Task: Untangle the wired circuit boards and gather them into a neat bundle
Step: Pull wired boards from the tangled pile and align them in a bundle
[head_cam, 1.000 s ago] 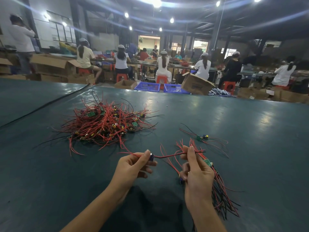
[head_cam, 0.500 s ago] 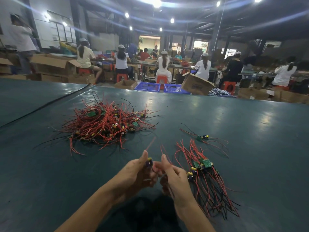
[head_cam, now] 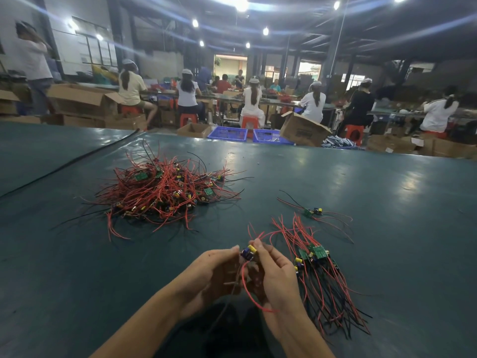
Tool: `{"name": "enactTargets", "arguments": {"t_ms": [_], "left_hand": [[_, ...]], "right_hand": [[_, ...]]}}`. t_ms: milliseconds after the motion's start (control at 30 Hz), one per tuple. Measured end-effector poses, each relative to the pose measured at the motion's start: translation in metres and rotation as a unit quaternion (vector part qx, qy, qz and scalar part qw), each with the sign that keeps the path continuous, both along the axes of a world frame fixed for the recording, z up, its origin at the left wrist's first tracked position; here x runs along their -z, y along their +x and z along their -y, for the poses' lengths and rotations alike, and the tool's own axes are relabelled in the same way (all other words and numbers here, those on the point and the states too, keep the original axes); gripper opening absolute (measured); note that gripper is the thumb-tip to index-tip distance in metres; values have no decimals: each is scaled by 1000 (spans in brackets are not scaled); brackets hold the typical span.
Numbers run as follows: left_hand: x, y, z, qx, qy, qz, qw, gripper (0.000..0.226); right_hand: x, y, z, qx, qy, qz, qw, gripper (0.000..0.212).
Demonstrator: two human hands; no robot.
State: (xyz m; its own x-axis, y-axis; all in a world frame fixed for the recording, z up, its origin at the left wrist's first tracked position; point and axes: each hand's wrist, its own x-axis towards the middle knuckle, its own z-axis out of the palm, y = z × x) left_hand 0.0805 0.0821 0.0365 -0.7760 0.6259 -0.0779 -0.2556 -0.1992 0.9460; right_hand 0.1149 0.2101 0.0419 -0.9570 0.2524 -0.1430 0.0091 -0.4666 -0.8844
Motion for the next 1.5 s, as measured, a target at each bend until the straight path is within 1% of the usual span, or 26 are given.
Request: {"name": "enactTargets", "arguments": {"t_ms": [67,167,233,267,333,433,500,633,800,867,967,1067,1200,1300,1400,1500], "left_hand": [[3,0,-2,-9,2,-22,1000,3],[9,3,-5,-24,-38,-132,990,13],[9,7,-10,-57,-56,-187,979,19],[7,9,-13,-82,-63,-190,976,29],[6,9,-15,-136,-52,-157,977,44],[7,3,-14,-221,-44,-94,970,52],[8,1,-14,-245,-45,-91,964,52],[6,3,-14,-239,-43,-125,962,56],[11,2,-13,-200,-60,-119,971,58],[12,0,-13,-207,-41,-108,972,51],[11,-1,-13,-184,-58,-142,971,41],[12,0,-14,-175,-78,-157,969,38],[10,1,-15,-174,-57,-163,969,38],[8,0,-15,-177,-49,-184,966,39],[10,-1,-12,-185,-71,-229,953,37],[10,-1,-10,-187,-77,-244,948,37]], "right_hand": [[0,-1,-3,47,4,4,999,15],[1,0,-6,79,5,-2,997,16],[2,1,-5,84,36,-9,996,16],[4,1,-5,87,56,-13,995,16],[6,1,-3,89,90,-21,992,18],[7,1,0,85,89,-35,992,17],[8,0,0,93,93,-39,991,17],[8,-1,-1,70,95,-38,992,18],[11,1,3,56,117,-45,991,13],[11,1,4,58,123,-41,990,15],[9,3,5,54,130,-36,989,19],[9,4,7,64,135,-35,988,20],[8,1,6,71,121,-30,990,20],[6,-3,2,59,94,-24,994,18],[7,-1,1,54,123,-31,990,23],[8,0,-1,62,120,-18,991,25]]}}
